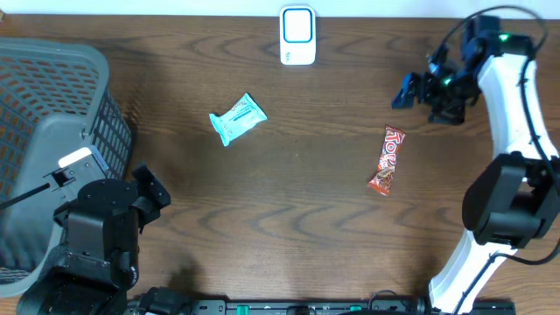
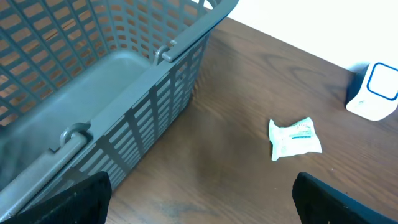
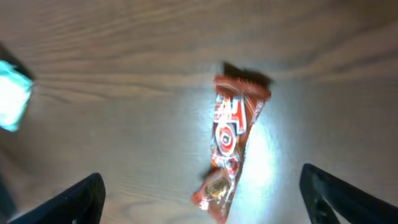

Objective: Scan the item barcode
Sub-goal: 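Reach the right gripper to the red candy bar and grasp it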

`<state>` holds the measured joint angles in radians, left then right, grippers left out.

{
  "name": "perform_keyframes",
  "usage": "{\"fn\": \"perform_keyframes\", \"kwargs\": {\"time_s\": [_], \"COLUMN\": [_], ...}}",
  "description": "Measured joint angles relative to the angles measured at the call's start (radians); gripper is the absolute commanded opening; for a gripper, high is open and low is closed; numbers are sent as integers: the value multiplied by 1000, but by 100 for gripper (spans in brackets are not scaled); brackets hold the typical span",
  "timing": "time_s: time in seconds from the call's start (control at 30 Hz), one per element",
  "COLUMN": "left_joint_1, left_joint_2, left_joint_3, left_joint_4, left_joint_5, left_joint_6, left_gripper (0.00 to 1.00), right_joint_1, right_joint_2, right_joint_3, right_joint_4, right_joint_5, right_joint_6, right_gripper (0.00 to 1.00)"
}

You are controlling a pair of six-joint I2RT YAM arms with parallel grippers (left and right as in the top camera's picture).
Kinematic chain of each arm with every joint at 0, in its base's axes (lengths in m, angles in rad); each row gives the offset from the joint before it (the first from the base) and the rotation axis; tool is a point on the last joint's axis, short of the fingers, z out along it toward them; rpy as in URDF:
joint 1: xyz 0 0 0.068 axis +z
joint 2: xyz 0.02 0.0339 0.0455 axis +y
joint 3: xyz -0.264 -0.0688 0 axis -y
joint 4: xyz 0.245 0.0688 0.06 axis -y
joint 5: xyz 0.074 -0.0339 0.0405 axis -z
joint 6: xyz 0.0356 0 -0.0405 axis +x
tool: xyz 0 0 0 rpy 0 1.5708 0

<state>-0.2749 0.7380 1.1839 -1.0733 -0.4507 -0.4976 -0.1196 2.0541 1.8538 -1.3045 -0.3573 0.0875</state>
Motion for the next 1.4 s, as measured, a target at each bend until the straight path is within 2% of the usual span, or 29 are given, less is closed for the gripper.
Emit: {"fn": "perform_keyframes", "kwargs": {"time_s": [0.2, 0.47, 0.8, 0.9, 0.97, 1.07, 1.17, 1.23, 1.4], "left_joint_1": [0, 0, 0, 0, 0, 0, 0, 0, 0], "left_joint_2": [0, 0, 0, 0, 0, 0, 0, 0, 0], "left_joint_3": [0, 0, 0, 0, 0, 0, 0, 0, 0], "left_joint_4": [0, 0, 0, 0, 0, 0, 0, 0, 0], "left_joint_5": [0, 0, 0, 0, 0, 0, 0, 0, 0], "left_joint_6": [0, 0, 0, 0, 0, 0, 0, 0, 0], "left_gripper": [93, 93, 93, 93, 93, 93, 93, 93, 93], "right_joint_1": [11, 10, 4, 2, 2, 2, 2, 2, 2], "right_joint_2": [1, 1, -48, -69, -76, -78, -76, -71, -67], "right_joint_3": [-198, -376, -558, -608, -628, -645, -655, -665, -670], "right_joint_4": [137, 323, 601, 687, 726, 752, 748, 738, 729], "right_joint_5": [13, -38, -91, -106, -112, -118, -124, -129, -155], "right_joint_6": [-60, -180, -209, -206, -202, -201, -204, -205, -197], "right_gripper": [91, 90, 86, 82, 76, 61, 28, 1, 1]}}
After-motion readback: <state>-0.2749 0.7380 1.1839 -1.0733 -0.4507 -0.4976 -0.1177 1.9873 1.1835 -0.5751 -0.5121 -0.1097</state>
